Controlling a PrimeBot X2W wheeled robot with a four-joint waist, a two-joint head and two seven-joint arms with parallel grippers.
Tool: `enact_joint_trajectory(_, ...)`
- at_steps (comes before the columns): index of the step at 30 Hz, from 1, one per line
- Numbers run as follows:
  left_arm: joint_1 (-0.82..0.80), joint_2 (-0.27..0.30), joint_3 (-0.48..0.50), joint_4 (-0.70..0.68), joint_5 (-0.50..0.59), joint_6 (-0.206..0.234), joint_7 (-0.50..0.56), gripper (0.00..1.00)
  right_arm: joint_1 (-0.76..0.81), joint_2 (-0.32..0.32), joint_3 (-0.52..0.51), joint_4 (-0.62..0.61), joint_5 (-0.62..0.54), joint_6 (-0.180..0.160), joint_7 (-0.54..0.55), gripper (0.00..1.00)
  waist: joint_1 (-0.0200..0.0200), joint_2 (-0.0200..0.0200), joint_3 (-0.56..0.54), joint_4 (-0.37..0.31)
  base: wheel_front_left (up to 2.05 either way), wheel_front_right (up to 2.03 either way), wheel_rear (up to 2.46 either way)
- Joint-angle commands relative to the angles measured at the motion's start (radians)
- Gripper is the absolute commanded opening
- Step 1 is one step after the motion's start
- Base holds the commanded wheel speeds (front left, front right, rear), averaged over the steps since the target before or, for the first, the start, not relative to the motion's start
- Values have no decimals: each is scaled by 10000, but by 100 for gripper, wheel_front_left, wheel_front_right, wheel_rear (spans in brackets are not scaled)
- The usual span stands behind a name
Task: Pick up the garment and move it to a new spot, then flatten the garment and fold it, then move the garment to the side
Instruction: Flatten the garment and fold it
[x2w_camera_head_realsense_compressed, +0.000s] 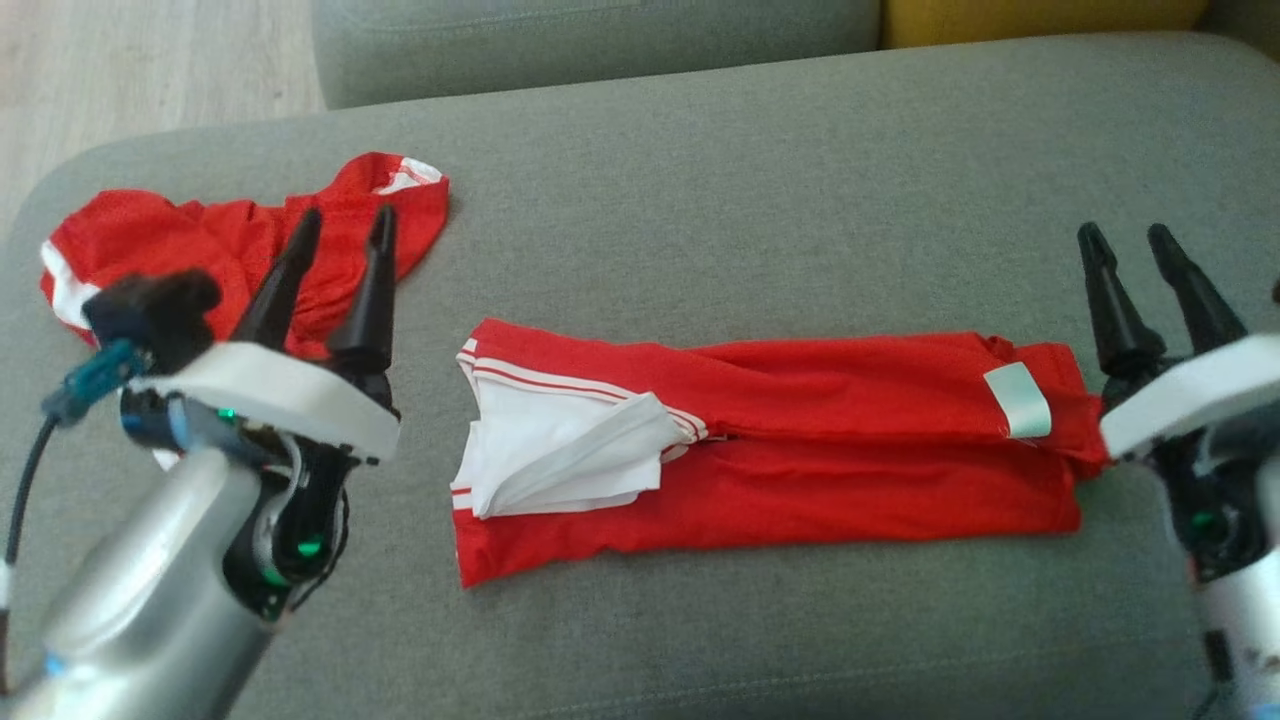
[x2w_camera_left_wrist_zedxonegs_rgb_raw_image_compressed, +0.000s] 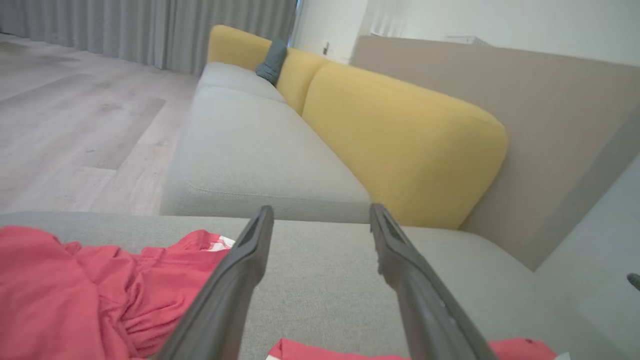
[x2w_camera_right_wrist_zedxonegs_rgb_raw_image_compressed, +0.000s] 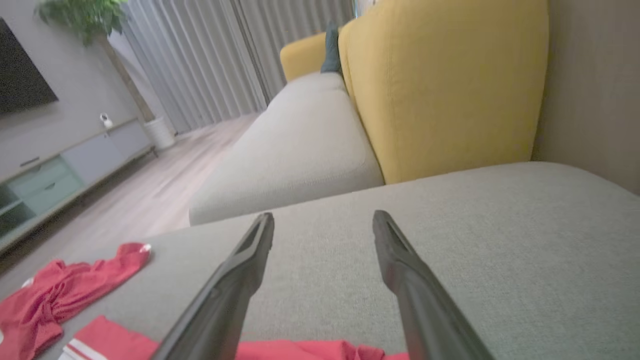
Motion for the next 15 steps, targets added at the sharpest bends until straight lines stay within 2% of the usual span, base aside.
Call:
enact_joint_trajectory(1, -29, 20, 939, -245, 225, 66, -173, 100, 84, 195, -2, -377, -147, -9, -674, 100, 0, -1, -37, 22, 0, 0, 0)
enact_joint_trajectory(3, 410, -673, 2061, -623, 857, 110, -198, 100, 297, 502, -83, -357, -442, -9, -1435, 100, 0, -1, -53, 53, 0, 0, 0)
enact_joint_trajectory(6, 1505, -1973, 3578, -1171, 2001, -119, -203, 100, 635, 927, -92, -206, -877, -9, -2362, 100, 0, -1, -79, 74, 0, 0, 0)
enact_joint_trajectory(7, 1905, -2468, 4033, -1269, 2280, -287, -204, 100, 765, 1067, -116, -107, -989, -9, -2614, 100, 0, -1, -100, 93, 0, 0, 0)
enact_joint_trajectory(9, 2563, -3051, 4461, -1249, 3266, -722, -205, 100, 1017, 1358, -241, 173, -1146, -9, -3027, 100, 0, -1, -123, 121, 0, 0, 0)
enact_joint_trajectory(10, 3099, -3725, 4878, -1139, 3954, -1056, -206, 100, 1207, 1543, -305, 500, -1349, -9, -3314, 100, 0, -1, -131, 148, 0, 0, 0)
enact_joint_trajectory(11, 3308, -3923, 5019, -1053, 4291, -1250, -206, 100, 1251, 1610, -284, 613, -1469, -9, -3435, 100, 0, -1, -131, 154, 0, 0, 0)
enact_joint_trajectory(12, 3308, -3923, 5019, -1053, 4291, -1250, -206, 100, 1251, 1610, -284, 613, -1469, -9, -3435, 100, 0, -1, -131, 154, 0, 0, 0)
enact_joint_trajectory(15, 3696, -4314, 5349, -826, 4888, -1812, -207, 100, 1259, 1795, -311, 795, -1615, -9, -3673, 100, 0, -1, -111, 169, 0, 0, 0)
